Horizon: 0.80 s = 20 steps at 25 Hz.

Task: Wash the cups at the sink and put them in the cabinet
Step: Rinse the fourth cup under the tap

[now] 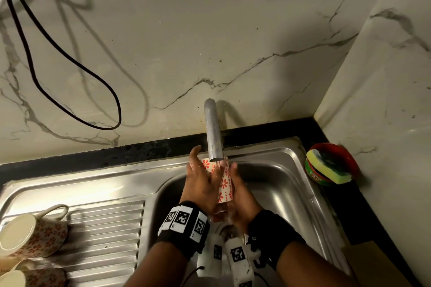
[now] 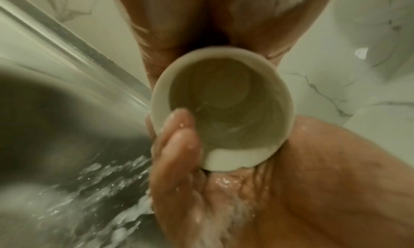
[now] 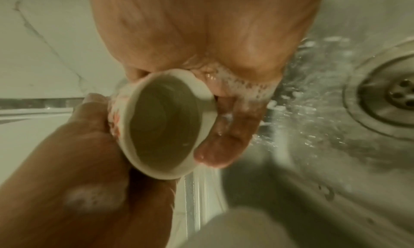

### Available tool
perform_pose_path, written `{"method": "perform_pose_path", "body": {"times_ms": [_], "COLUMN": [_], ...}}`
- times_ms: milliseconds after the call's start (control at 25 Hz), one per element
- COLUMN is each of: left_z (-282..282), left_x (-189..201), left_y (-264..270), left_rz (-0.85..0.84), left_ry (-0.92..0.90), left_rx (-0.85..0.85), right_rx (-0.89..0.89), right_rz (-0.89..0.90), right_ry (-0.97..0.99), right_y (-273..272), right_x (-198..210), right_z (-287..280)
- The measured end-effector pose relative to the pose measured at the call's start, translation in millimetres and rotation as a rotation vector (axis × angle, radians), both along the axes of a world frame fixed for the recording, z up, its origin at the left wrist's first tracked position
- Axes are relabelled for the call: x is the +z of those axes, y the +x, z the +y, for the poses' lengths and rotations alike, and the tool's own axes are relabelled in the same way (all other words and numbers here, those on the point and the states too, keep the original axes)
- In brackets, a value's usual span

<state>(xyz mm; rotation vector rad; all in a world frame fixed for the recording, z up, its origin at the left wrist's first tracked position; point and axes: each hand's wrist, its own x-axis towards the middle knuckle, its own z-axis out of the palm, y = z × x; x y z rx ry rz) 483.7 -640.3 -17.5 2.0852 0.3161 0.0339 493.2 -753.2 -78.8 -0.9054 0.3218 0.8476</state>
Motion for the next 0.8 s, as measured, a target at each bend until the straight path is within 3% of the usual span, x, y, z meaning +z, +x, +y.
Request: {"method": "perform_pose_path", "body": {"times_ms": [160,240,440,600,720,800], "left_z": [0,-3,10,16,17,18], "left_x": [-9,-11,-23,-19,-19,-15], "left_y": [-11,-20,-25,-28,-33,-34], "left_rz": [0.025,0.057,0.131,0.246,0.323,0.403], "left_ry": [-0.301,-0.469,-0.509,-0.889,-0.990,-1.049], "left_rx": [0.011,0.026,0.263,0.401,0.433,0.419], "right_rx": [-0.049,-0.053,0.084,0.189,0.174,0.204], "right_rz": [-0.138,-0.226,-0.513,-0.703,-0.918,-0.965], "right_ry": [-0.053,-0.170,-0.345,-0.488,-0.650,-0.680], "right_y": [8,10,1,-10,-16,-14], "right_x": [10,17,18,21,25,33], "right_z": [-4,-3,-6,-10,-11,-13]}}
